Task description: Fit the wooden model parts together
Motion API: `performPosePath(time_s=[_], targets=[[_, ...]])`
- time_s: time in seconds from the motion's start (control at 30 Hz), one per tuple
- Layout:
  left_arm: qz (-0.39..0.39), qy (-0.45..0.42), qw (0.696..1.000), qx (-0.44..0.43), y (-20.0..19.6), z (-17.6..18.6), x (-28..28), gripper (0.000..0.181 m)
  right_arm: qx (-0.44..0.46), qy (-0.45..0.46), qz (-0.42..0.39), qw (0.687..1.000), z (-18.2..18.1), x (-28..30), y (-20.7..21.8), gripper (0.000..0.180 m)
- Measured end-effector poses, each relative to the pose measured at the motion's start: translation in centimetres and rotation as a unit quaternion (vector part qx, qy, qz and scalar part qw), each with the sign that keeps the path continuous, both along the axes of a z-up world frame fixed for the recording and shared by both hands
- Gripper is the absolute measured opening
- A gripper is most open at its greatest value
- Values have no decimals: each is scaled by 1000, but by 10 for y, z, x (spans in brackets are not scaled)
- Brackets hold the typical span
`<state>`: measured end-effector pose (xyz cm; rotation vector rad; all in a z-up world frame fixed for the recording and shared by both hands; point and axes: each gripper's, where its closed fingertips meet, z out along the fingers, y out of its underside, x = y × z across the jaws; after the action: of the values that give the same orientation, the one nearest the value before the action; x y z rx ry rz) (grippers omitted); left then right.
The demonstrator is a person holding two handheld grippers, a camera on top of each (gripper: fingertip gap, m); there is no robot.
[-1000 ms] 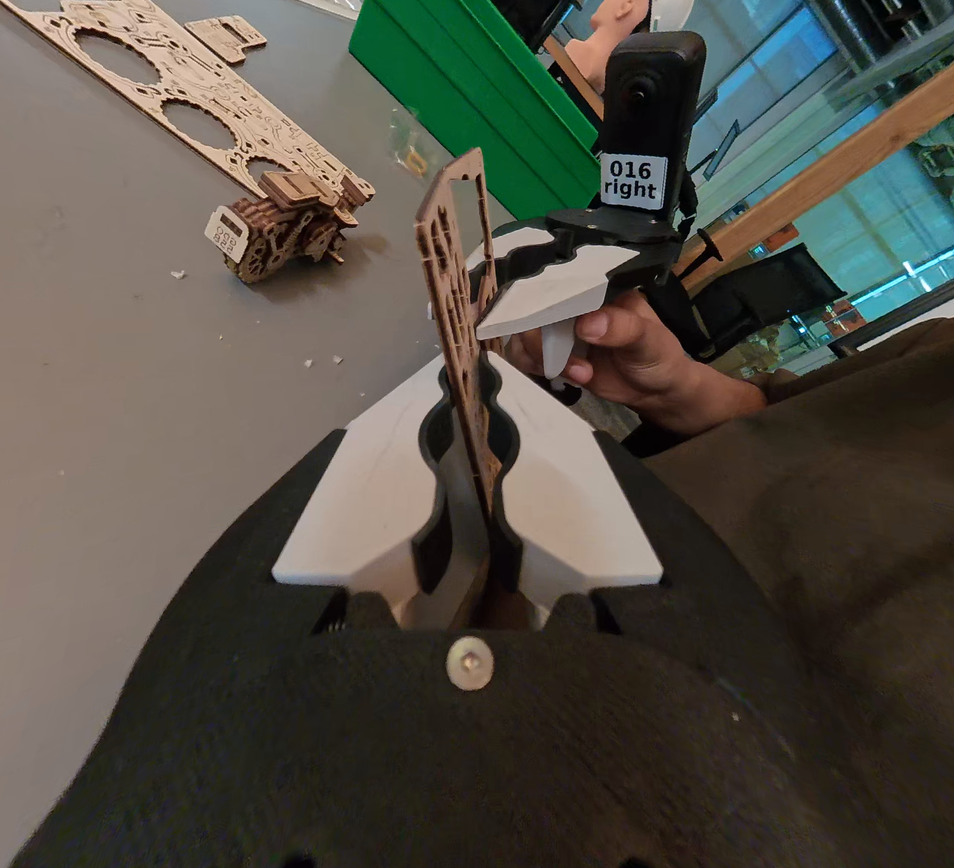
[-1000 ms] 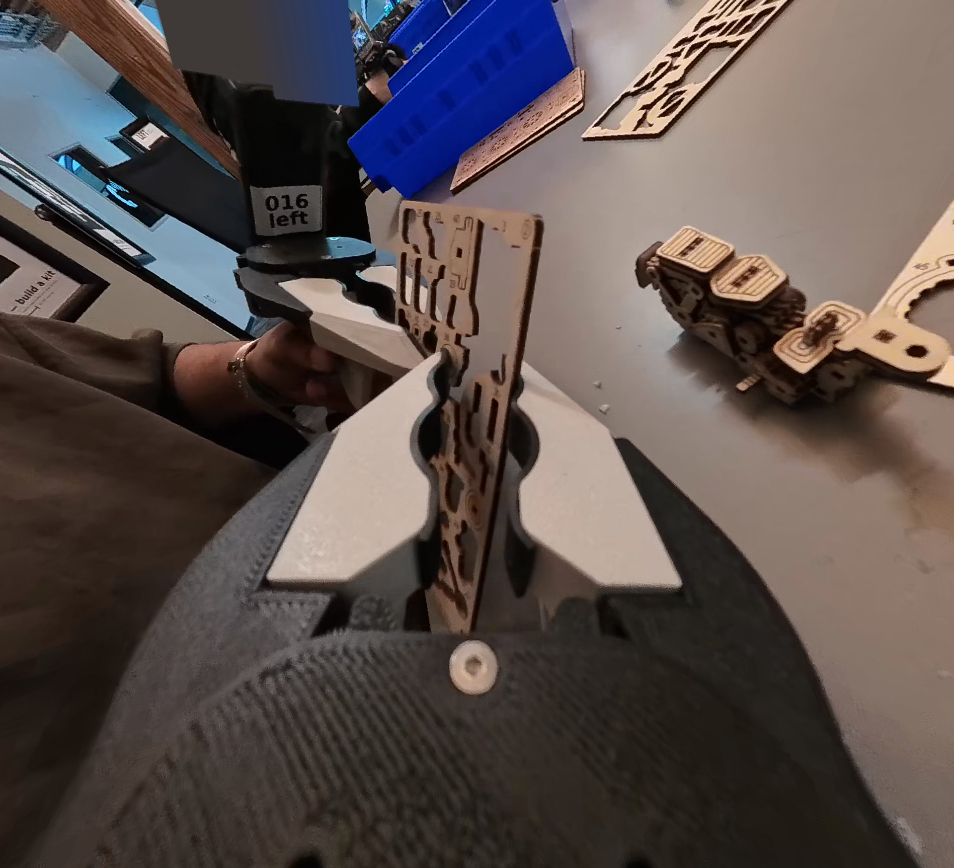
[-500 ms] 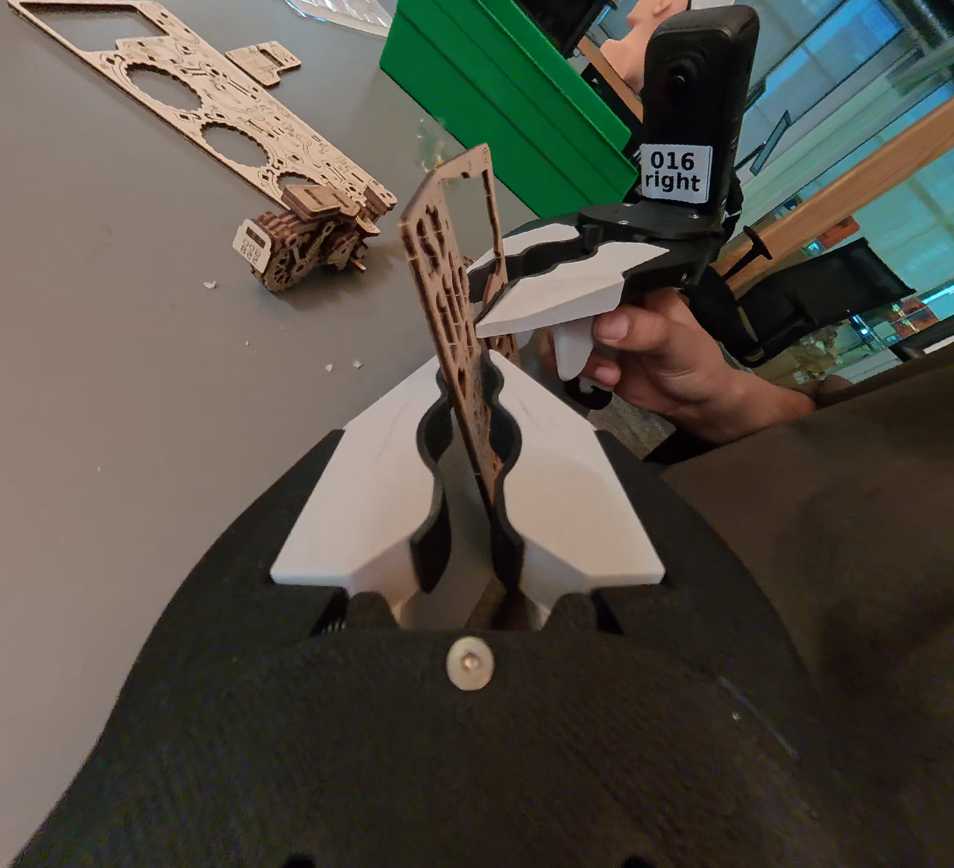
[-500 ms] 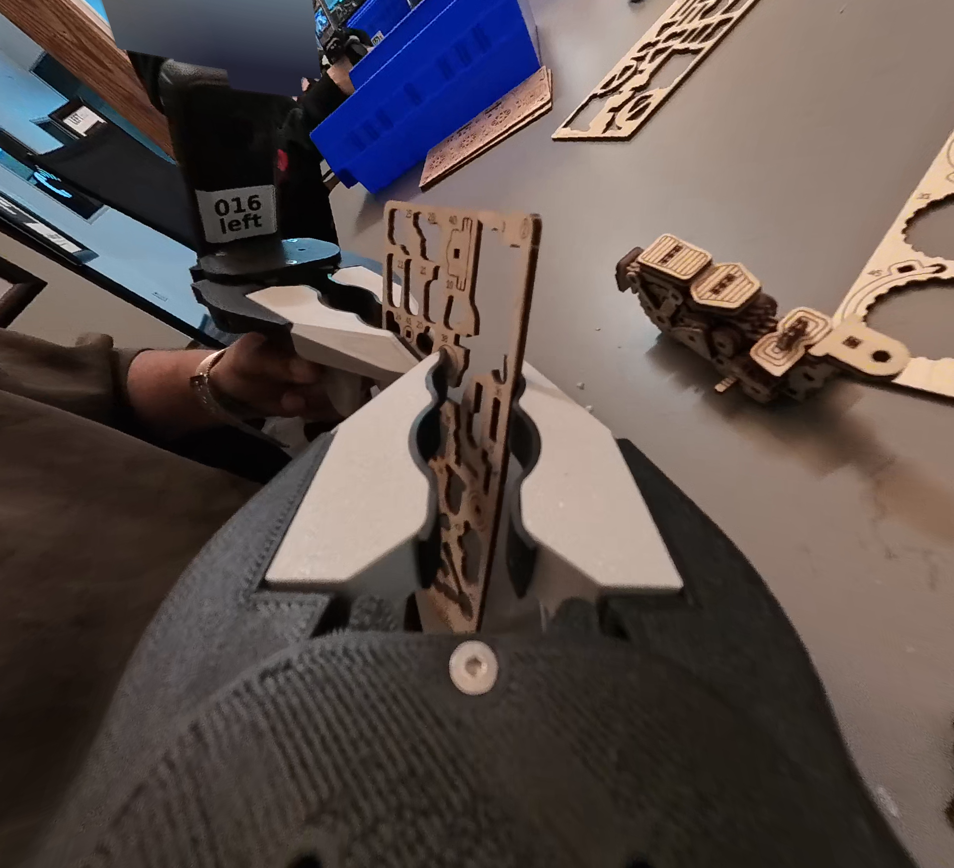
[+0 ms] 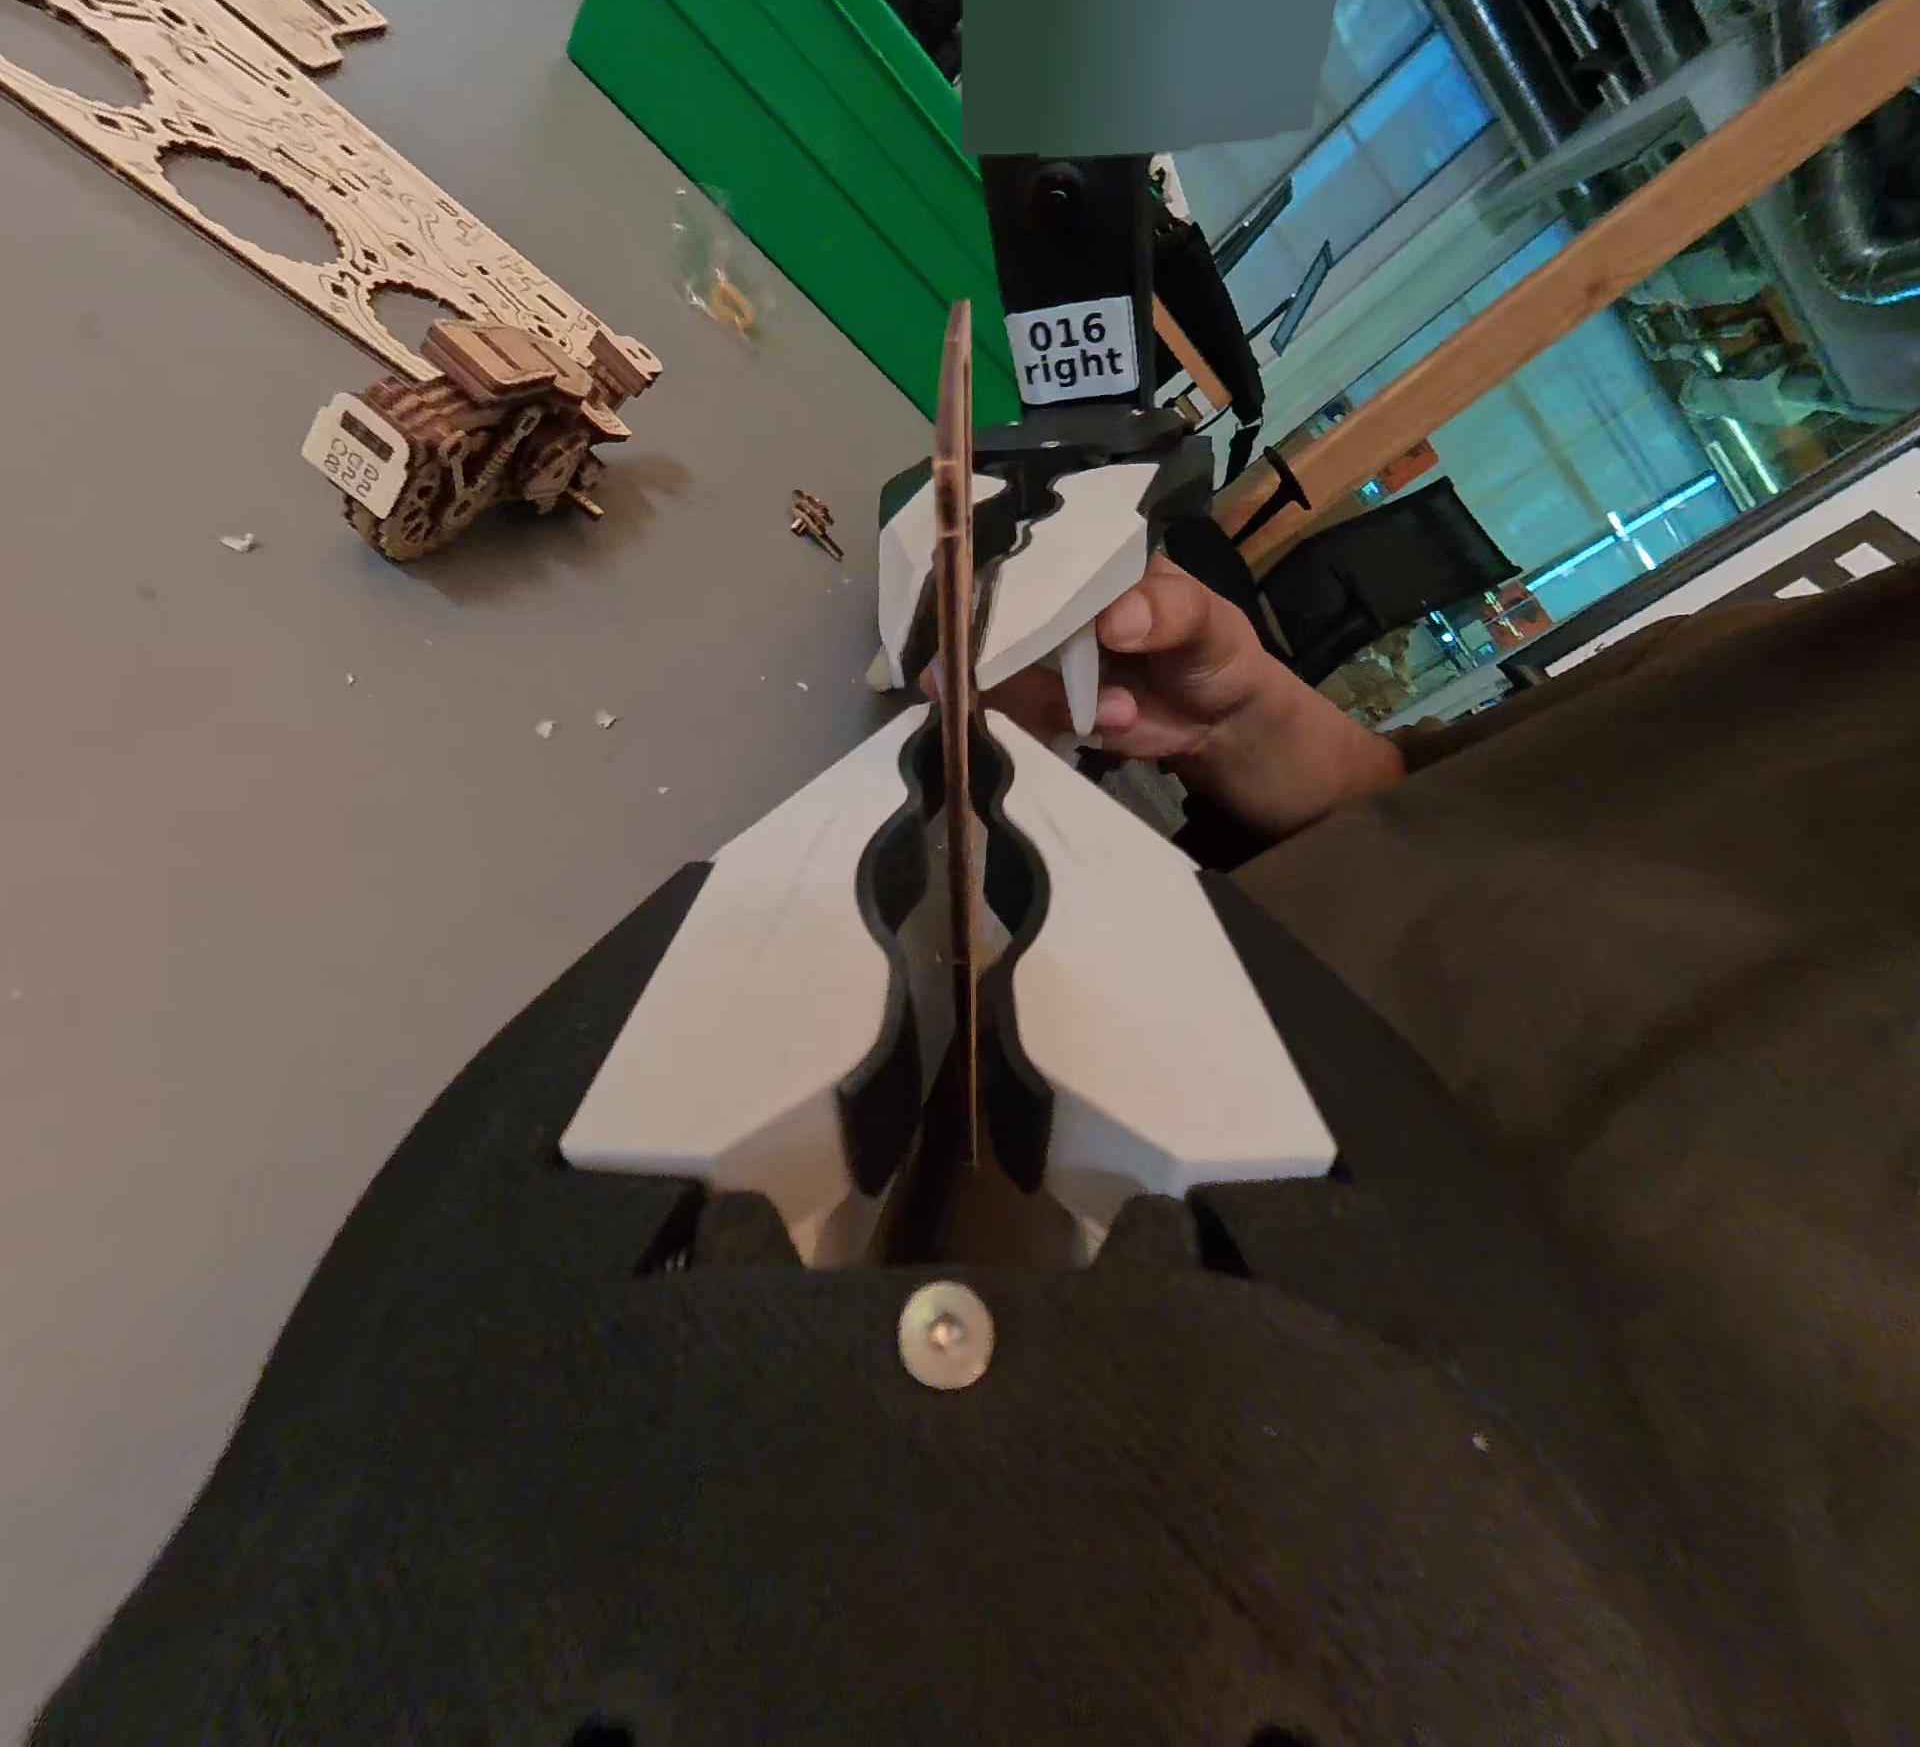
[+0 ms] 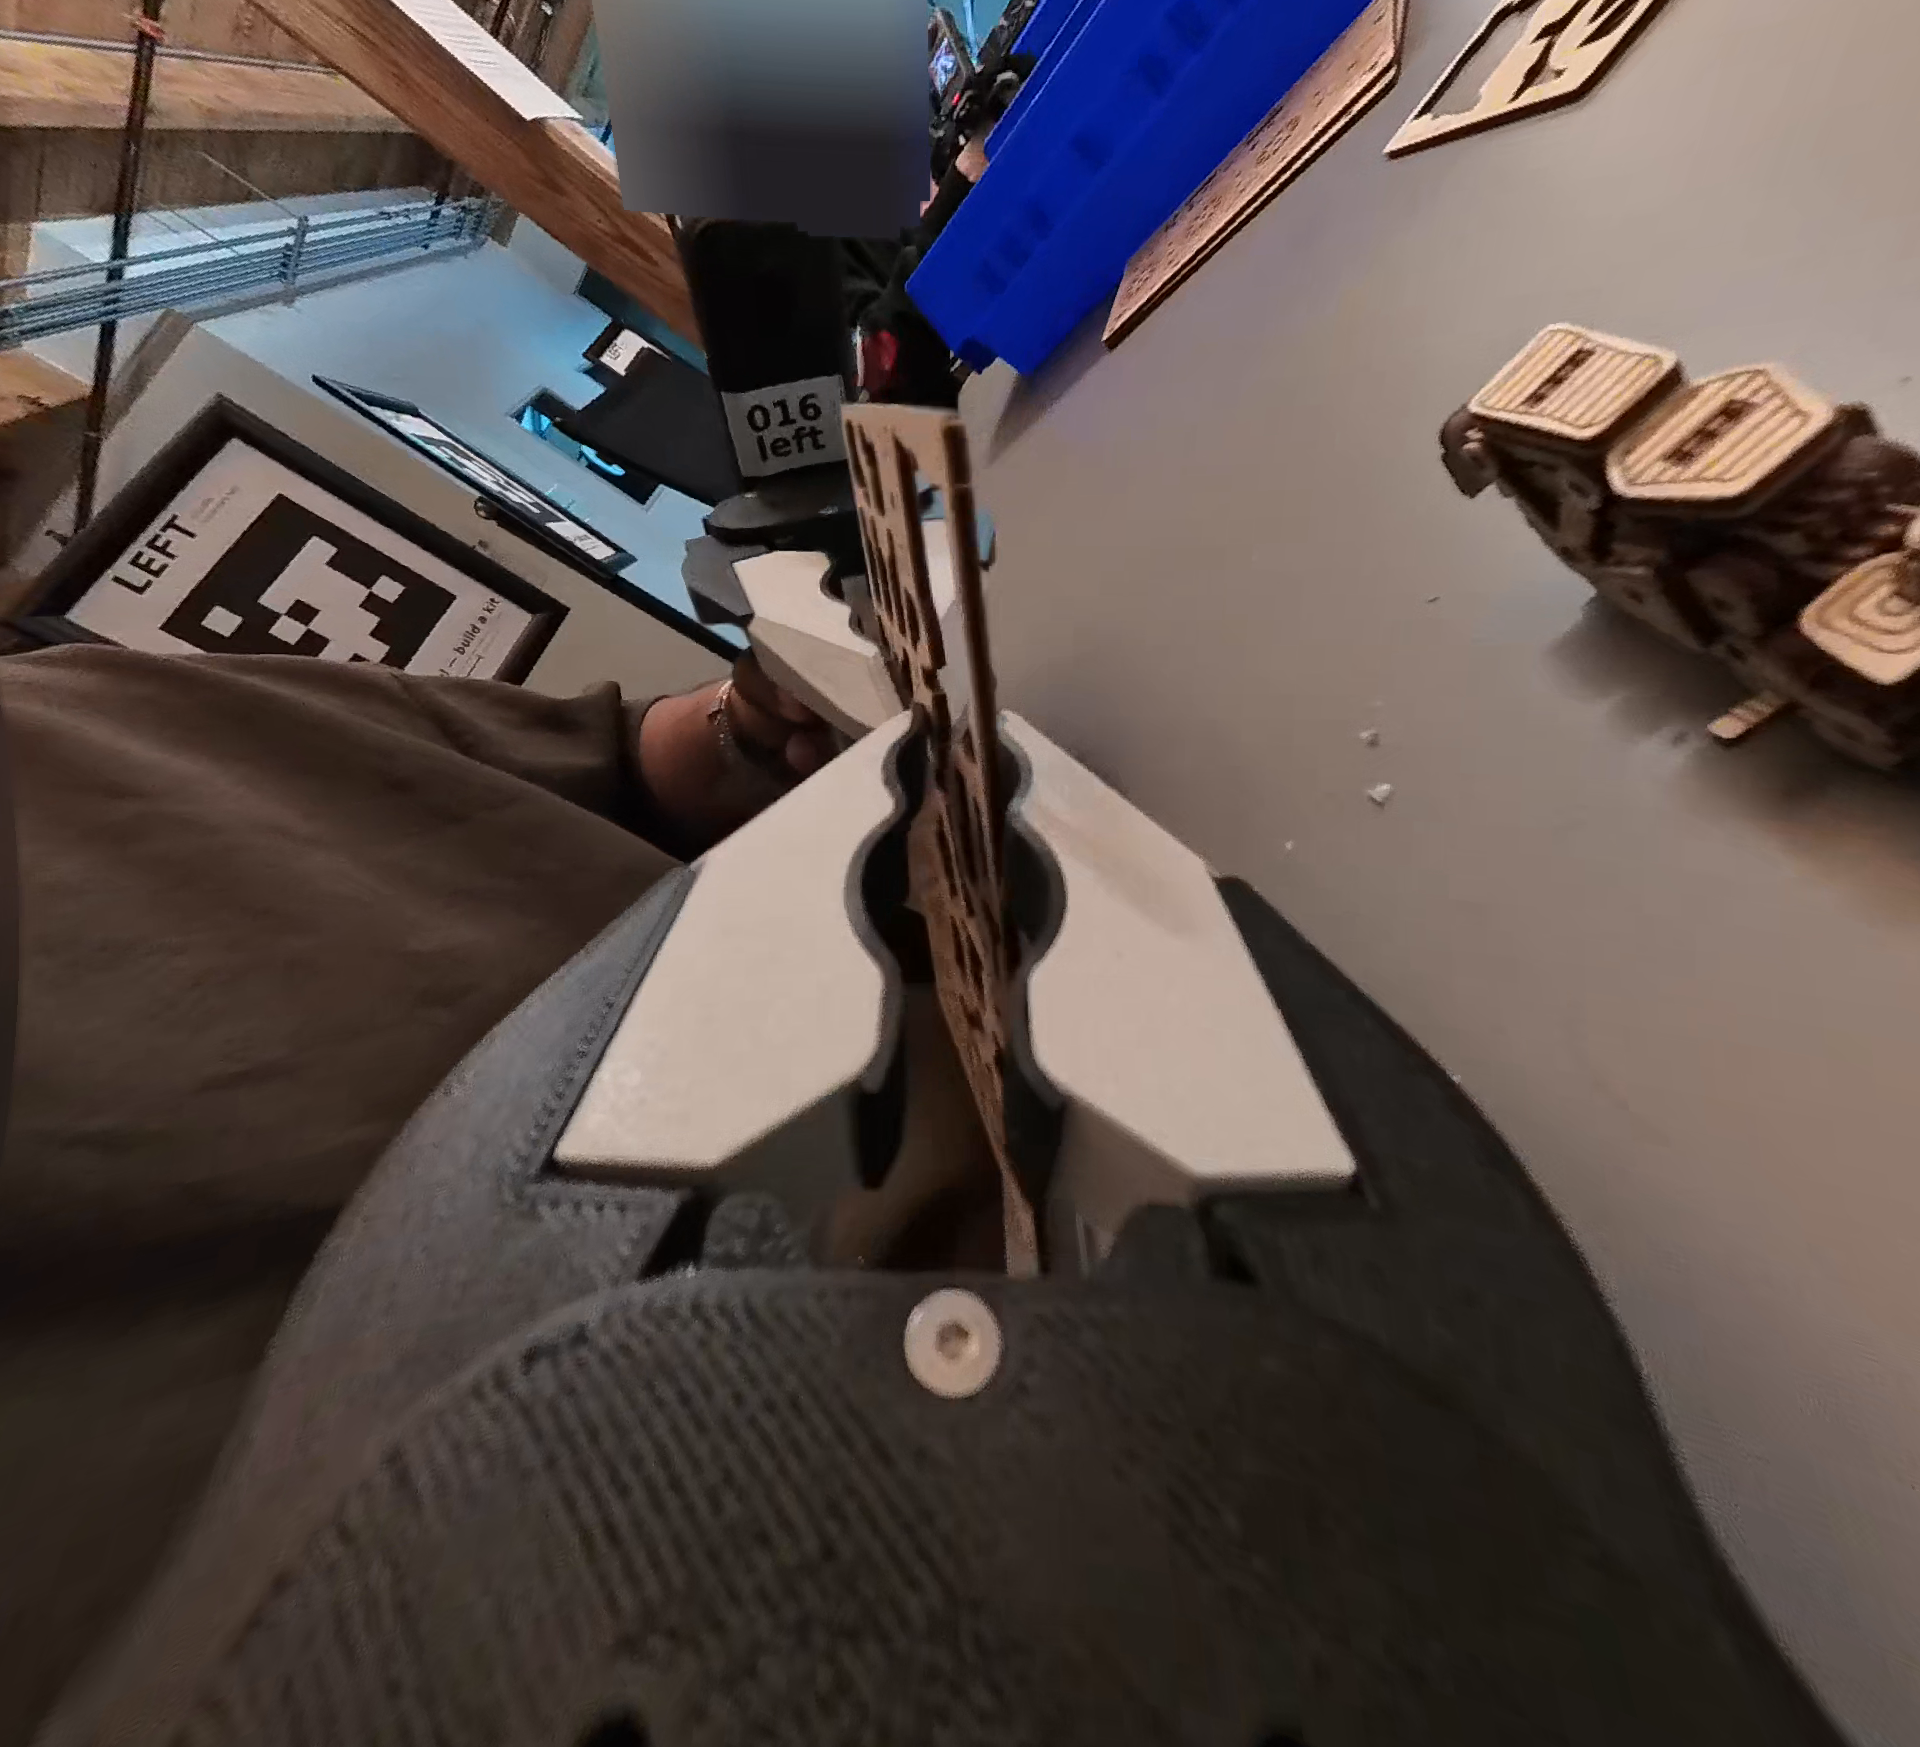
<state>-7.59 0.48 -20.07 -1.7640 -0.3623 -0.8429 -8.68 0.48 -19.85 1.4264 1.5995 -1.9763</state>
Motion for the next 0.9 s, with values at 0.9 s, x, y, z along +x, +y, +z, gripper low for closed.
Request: performPosePath(time_s=[0.9], targets=[[53, 85, 995, -12, 5, -3, -9, 4, 94, 19, -84, 992, -3, -11, 5, 12]])
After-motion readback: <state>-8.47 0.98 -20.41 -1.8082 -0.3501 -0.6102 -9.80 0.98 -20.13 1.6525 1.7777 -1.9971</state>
